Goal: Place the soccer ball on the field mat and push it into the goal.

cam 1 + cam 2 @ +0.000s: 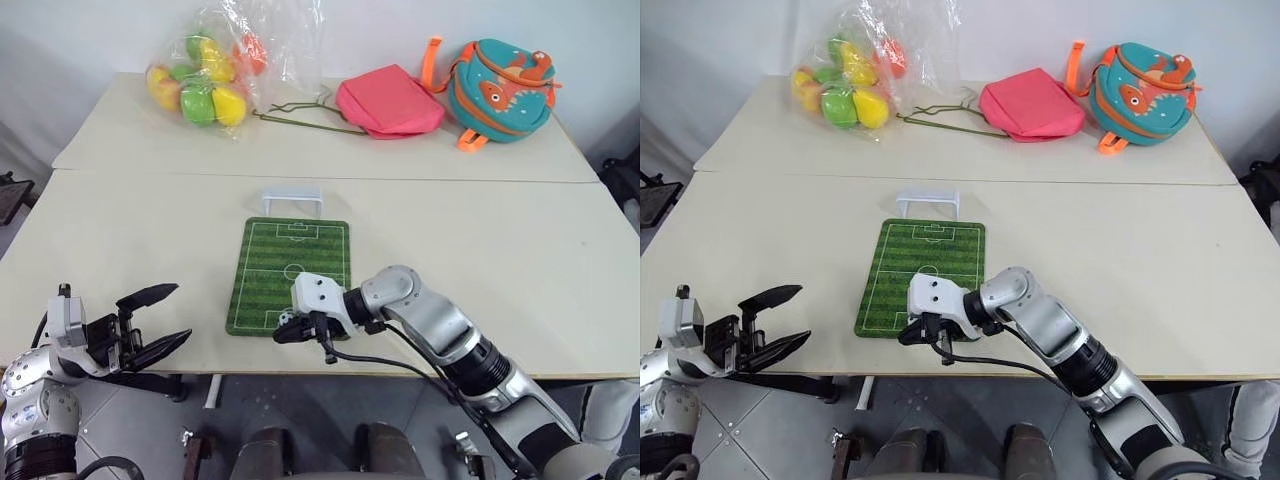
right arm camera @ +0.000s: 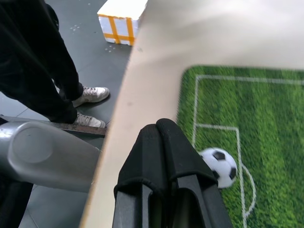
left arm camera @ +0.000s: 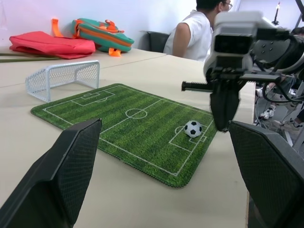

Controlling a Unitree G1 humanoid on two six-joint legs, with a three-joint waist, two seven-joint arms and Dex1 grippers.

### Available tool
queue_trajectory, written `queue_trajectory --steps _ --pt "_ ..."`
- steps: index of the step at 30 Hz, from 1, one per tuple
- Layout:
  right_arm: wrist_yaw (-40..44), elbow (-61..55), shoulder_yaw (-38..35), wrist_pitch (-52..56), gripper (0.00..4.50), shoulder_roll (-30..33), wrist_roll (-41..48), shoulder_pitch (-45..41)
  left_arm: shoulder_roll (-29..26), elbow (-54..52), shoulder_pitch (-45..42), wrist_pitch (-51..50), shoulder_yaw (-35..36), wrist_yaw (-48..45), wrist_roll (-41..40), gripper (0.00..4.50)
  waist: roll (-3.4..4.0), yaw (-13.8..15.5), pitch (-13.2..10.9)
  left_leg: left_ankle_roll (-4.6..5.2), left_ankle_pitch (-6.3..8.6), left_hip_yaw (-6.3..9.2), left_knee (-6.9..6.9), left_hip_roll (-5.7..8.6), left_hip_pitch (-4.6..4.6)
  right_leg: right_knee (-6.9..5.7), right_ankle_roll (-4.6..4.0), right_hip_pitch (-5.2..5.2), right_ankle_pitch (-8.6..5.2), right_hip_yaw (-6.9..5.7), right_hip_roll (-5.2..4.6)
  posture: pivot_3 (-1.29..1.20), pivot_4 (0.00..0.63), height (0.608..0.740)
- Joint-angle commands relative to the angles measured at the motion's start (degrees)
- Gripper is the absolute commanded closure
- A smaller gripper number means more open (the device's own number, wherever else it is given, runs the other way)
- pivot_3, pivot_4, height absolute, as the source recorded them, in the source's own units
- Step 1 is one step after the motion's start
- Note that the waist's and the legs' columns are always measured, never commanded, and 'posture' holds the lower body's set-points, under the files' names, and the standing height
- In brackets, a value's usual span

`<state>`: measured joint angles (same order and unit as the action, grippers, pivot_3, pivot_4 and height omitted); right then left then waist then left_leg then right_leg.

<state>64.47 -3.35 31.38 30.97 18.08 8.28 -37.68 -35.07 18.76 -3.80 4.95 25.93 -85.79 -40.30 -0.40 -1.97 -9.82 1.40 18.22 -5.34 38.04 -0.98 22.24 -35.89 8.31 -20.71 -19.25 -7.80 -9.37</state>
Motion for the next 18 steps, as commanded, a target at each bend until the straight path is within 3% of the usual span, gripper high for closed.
queue_trajectory --steps 1,13,18 --pt "-2.2 4.5 -1.3 -3.2 4.46 -2.3 -0.9 -2.3 -0.8 -1.1 0.1 0.2 0.7 0.1 0.0 0.0 0.0 0.0 0.0 0.0 0.0 0.0 0.0 0.0 0.0 0.0 0.0 0.0 0.0 0.0 0.0 0.0 0.15 0.74" --pt "-16.6 24.2 -17.4 -10.7 4.46 -4.0 -2.4 -18.7 -1.0 2.9 -5.0 1.8 0.2 1.3 2.2 0.0 0.02 -0.3 0.0 -0.01 -0.01 0.02 -0.03 -0.04 0.02 -0.03 0.0 -0.05 0.0 0.0 0.0 0.0 0.15 0.74" --pt "-17.0 22.2 -23.1 -8.9 4.46 -2.0 0.6 -20.7 -0.6 5.0 -8.8 0.3 1.3 6.6 2.4 0.0 0.01 -0.4 0.0 -0.01 -0.01 0.03 -0.03 -0.02 0.07 -0.04 0.0 -0.08 0.0 -0.01 0.0 0.0 0.15 0.74"
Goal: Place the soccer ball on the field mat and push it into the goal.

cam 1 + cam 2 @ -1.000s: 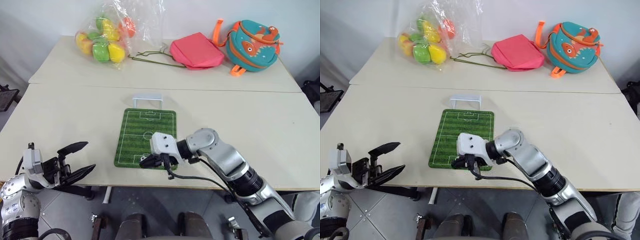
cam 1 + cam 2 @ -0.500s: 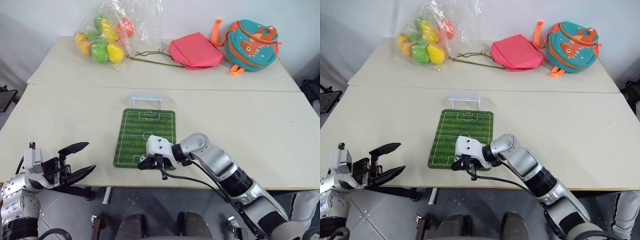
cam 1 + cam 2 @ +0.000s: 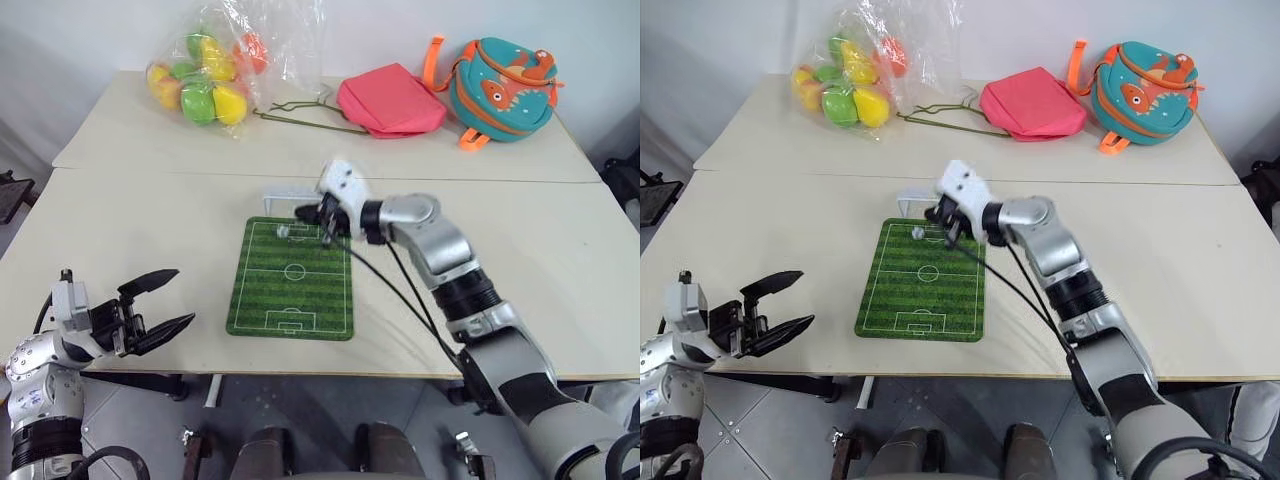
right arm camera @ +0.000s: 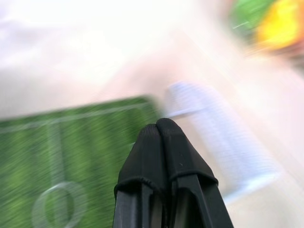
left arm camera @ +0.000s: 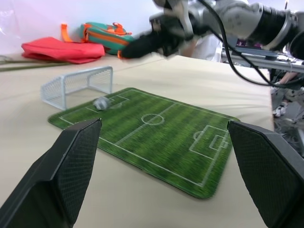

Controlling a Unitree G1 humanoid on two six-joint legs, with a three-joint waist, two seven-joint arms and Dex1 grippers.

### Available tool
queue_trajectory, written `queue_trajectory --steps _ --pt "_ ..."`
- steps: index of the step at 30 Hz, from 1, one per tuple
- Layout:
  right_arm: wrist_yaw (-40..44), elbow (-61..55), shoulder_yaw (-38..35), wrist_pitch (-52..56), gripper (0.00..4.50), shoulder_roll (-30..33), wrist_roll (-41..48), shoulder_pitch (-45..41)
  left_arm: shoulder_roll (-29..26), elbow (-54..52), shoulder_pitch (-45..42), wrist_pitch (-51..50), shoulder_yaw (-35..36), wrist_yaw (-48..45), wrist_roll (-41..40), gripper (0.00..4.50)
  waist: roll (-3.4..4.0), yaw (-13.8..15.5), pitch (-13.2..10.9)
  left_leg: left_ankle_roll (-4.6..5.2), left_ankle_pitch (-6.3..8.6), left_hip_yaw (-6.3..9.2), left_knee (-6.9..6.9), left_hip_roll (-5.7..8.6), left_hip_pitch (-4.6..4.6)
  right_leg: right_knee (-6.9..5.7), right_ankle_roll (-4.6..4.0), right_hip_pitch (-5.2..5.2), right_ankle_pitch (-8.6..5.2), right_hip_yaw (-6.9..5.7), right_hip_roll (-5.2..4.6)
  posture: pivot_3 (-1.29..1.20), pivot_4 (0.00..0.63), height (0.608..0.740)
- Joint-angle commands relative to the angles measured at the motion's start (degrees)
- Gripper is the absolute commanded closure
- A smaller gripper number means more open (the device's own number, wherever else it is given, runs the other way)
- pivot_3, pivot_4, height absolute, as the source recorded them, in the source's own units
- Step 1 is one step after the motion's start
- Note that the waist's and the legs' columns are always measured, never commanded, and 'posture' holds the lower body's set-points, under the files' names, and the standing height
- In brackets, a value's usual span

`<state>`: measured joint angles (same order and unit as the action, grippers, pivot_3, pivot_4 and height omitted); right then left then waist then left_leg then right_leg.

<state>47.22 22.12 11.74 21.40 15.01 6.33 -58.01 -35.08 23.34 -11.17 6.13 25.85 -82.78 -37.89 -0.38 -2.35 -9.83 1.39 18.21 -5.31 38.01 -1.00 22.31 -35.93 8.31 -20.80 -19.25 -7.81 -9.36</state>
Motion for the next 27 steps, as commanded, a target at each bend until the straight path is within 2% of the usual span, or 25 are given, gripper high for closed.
queue_trajectory --steps 1,4,7,10,13,17,19,27 --pt "0.7 -4.3 -4.1 1.1 4.46 1.6 3.1 0.3 -0.7 0.5 -1.7 -1.4 1.5 4.9 0.0 0.0 0.0 -0.1 0.0 0.0 0.0 0.02 0.0 -0.01 0.0 -0.01 0.0 0.01 0.0 0.0 0.0 0.0 0.15 0.74" --pt "3.6 -6.3 -4.2 2.3 4.46 4.0 4.0 2.7 -1.5 1.0 -1.5 -2.1 0.9 6.9 1.3 0.0 0.0 -0.5 0.0 0.01 0.0 0.02 -0.03 -0.02 0.0 -0.01 0.0 0.02 0.0 0.01 -0.01 0.0 0.15 0.74" --pt "11.6 -9.5 -2.7 2.2 3.91 10.1 5.0 7.9 -2.1 1.3 -1.9 -3.7 1.0 9.7 1.9 0.0 -0.02 -0.5 0.0 0.01 0.0 0.05 -0.05 0.06 0.0 0.01 0.0 0.03 0.0 0.0 -0.01 0.0 0.15 0.74" --pt "14.6 -7.4 -3.9 -1.1 2.9 13.5 5.3 11.1 -2.6 1.3 -2.3 -3.9 1.4 11.7 2.4 0.0 -0.06 -0.6 -0.1 0.02 0.01 0.02 -0.05 0.07 0.01 0.03 0.0 0.03 0.0 0.01 -0.04 0.0 0.15 0.74" --pt "20.9 -6.6 -5.7 -4.0 1.98 18.3 7.1 15.9 -3.4 -0.1 -1.6 -6.1 1.8 15.3 2.6 0.0 -0.06 -0.7 -0.1 0.02 0.01 -0.02 -0.03 0.05 0.0 0.05 0.0 0.04 0.0 0.02 -0.04 0.0 0.15 0.74" --pt "25.7 -4.9 -9.9 -7.5 0.51 22.1 10.5 20.5 -4.8 -1.2 -0.2 -8.3 2.1 20.5 4.1 0.0 -0.09 -0.8 -0.1 0.02 0.01 -0.05 -0.03 0.02 -0.01 0.07 0.0 0.04 0.0 0.01 -0.04 0.0 0.15 0.74" --pt "28.2 -3.4 -12.0 -10.3 0.03 24.0 11.6 23.2 -5.5 -2.9 1.5 -9.1 2.8 19.7 3.1 0.0 -0.1 -0.7 -0.1 0.02 0.01 -0.05 -0.03 0.0 -0.02 0.09 0.0 0.06 0.0 0.01 -0.04 0.0 0.15 0.74" --pt "32.8 -0.8 -16.7 -16.2 0.03 27.4 14.3 28.4 -8.0 -5.1 5.6 -12.6 6.8 19.9 1.5 0.0 -0.09 -0.5 -0.1 0.02 0.01 -0.07 -0.01 -0.06 -0.04 0.12 0.0 0.1 0.0 0.03 -0.06 0.0 0.15 0.74"
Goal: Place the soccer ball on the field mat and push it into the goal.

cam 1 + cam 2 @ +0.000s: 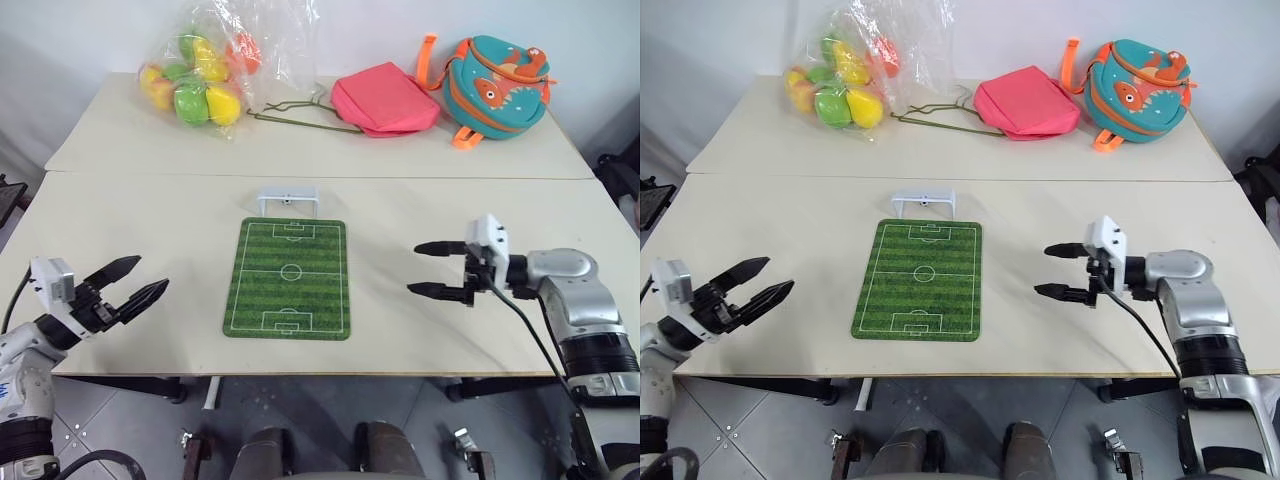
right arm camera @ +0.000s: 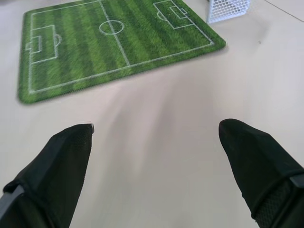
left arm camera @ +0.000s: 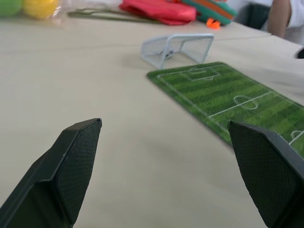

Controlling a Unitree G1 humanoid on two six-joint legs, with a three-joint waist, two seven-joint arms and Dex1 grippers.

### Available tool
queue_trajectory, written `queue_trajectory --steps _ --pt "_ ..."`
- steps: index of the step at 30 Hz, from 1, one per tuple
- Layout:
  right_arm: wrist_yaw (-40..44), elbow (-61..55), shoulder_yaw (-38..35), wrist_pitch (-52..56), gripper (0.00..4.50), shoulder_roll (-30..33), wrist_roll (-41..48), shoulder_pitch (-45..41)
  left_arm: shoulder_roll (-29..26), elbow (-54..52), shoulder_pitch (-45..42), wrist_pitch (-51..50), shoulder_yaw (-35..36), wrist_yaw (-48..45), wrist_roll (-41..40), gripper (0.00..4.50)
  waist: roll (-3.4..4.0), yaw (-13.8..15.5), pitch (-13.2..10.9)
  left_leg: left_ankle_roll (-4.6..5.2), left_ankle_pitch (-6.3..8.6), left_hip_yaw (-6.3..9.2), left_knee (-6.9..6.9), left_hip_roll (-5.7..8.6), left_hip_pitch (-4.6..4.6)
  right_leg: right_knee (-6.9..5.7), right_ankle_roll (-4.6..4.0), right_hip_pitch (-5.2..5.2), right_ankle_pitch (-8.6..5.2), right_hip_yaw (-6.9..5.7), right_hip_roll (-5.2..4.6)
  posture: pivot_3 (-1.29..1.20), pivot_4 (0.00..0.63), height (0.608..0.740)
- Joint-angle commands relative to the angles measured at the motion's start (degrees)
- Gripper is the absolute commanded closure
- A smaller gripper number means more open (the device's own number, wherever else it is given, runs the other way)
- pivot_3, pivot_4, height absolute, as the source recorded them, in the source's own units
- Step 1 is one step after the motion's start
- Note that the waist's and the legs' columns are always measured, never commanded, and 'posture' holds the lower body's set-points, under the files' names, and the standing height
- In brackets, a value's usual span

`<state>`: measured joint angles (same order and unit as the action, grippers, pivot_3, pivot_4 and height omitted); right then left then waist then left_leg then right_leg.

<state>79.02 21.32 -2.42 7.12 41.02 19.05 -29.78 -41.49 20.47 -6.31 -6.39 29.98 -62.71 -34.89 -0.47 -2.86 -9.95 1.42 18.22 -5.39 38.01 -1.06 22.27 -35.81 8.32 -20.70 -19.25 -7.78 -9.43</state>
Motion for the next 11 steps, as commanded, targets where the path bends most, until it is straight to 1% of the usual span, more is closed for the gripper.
queue_trajectory --steps 1,7,9,11 --pt "0.8 0.1 -2.7 -1.9 0.03 1.5 1.5 0.4 -1.7 -2.1 1.0 -0.2 3.1 -0.4 -1.6 0.0 0.0 0.0 0.0 0.0 0.0 0.0 0.02 -0.01 0.0 0.0 0.0 0.01 0.0 0.0 0.0 0.0 0.15 0.74" --pt "-0.9 -1.1 -3.1 -2.3 0.03 1.8 0.9 3.2 -2.9 -1.6 1.7 -0.1 4.2 -0.6 -1.3 0.0 0.0 0.7 0.0 0.0 0.0 0.01 0.02 -0.01 -0.02 0.0 0.0 0.03 0.0 0.0 0.0 0.0 0.15 0.74" --pt "-2.3 -2.3 -3.6 -1.4 0.03 1.5 1.3 4.4 -3.0 -1.3 1.1 -0.3 4.4 -0.4 -1.3 0.0 0.0 1.1 0.0 0.0 0.0 0.0 0.03 -0.01 -0.02 0.01 0.0 0.04 0.0 0.0 0.0 0.0 0.15 0.74" --pt "-4.8 -4.1 -4.3 -0.8 0.03 0.8 1.6 5.8 -2.8 -2.3 1.4 0.6 3.9 -2.1 -1.3 0.0 0.0 1.2 0.0 0.0 0.0 -0.01 0.04 -0.01 -0.02 0.02 0.0 0.03 0.0 0.01 0.0 0.0 0.15 0.74"
